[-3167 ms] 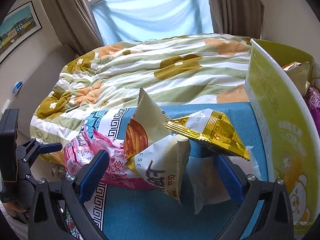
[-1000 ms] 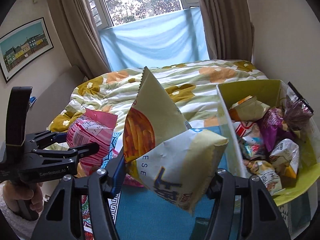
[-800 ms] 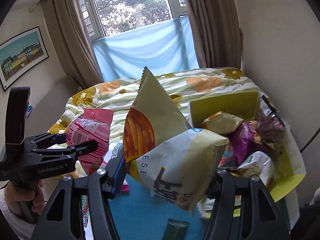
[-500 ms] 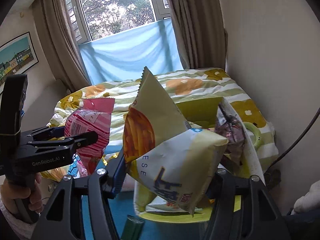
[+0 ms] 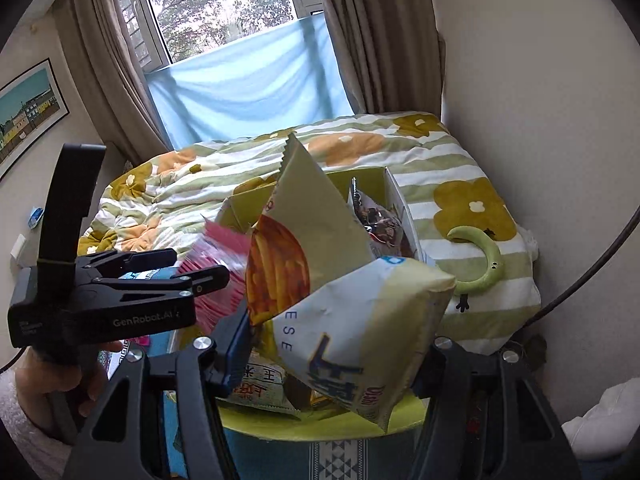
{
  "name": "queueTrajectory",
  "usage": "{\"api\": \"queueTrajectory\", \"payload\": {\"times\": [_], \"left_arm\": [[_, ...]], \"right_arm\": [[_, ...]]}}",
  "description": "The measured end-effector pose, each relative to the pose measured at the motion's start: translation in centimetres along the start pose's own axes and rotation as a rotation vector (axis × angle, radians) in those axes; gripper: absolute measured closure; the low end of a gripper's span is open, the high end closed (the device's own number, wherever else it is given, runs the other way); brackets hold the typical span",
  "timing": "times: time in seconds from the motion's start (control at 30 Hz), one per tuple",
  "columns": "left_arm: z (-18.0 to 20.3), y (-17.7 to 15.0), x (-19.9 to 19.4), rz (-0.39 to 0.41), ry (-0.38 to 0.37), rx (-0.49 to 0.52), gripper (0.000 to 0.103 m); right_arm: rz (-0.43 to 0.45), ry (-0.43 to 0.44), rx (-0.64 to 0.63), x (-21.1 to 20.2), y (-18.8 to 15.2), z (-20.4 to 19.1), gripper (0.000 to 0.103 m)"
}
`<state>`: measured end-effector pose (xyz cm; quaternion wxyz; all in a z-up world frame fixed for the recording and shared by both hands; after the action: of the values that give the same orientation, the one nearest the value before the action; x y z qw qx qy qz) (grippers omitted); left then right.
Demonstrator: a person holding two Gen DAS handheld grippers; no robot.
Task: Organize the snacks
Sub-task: 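Drop the pink striped bag into the box with the left tool while the right tool drops the fries bag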
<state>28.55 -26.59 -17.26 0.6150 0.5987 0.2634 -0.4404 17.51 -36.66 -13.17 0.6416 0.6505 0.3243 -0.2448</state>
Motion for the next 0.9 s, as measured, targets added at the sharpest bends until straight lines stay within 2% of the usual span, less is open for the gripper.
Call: {"api": "queueTrajectory", "payload": {"times": [0.13, 0.3, 0.47, 0.57, 0.73, 0.77, 0.83, 0.87, 0.9], "left_arm": [[-0.1, -0.7, -0.5, -0.007, 0.02, 0.018, 0.001], [-2.2, -1.9, -1.4, -0.011, 0.04, 0.013, 0.001], [-4.1, -3.0, -2.5, -0.011, 0.043, -0.025, 0.001], [-5.1, -3.7, -3.2, -0.001, 0.071, -0.029, 0.001], [-6.6, -4.4, -3.4, 0.003, 0.082, -0.058, 0.001], [-6.8, -4.6, -3.3, 0.003, 0.084, -0.063, 0.001], [-7.2, -5.1, -3.2, 0.001, 0.087, -0.072, 0.001], [-7.4, -5.4, -3.0, -0.001, 0.087, -0.075, 0.001], [-7.6, -5.8, -2.9, -0.003, 0.088, -0.079, 0.001]], "right_arm": [[-0.009, 0.004, -0.001, 0.2, 0.0, 0.5, 0.046], [-0.01, 0.009, -0.005, 0.1, 0.1, 0.2, 0.046], [-0.023, 0.065, -0.02, 0.3, 0.3, -0.3, 0.046], [-0.023, 0.107, -0.007, 0.7, 0.5, -0.3, 0.046], [-0.045, 0.133, -0.001, 2.5, 0.6, -0.7, 0.045], [-0.048, 0.134, -0.002, 2.8, 0.5, -0.8, 0.043], [-0.044, 0.113, 0.003, 3.2, 0.3, -0.7, 0.031], [-0.03, 0.092, 0.005, 3.1, 0.2, -0.6, 0.011], [-0.009, 0.073, 0.009, 2.9, 0.0, -0.4, 0.0]]}}
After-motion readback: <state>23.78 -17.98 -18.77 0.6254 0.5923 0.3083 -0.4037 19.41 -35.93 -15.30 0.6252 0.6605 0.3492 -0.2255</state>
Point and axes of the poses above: each gripper's, at about its wrist camera, not at the fingertips, and x roughly the way its jaws point, z to its right, y to its top, the point moved 5 cm from there along x, roughly the way its jaws point, and after that the axes turned 12 degrees about -x, right-handed, at the moved point
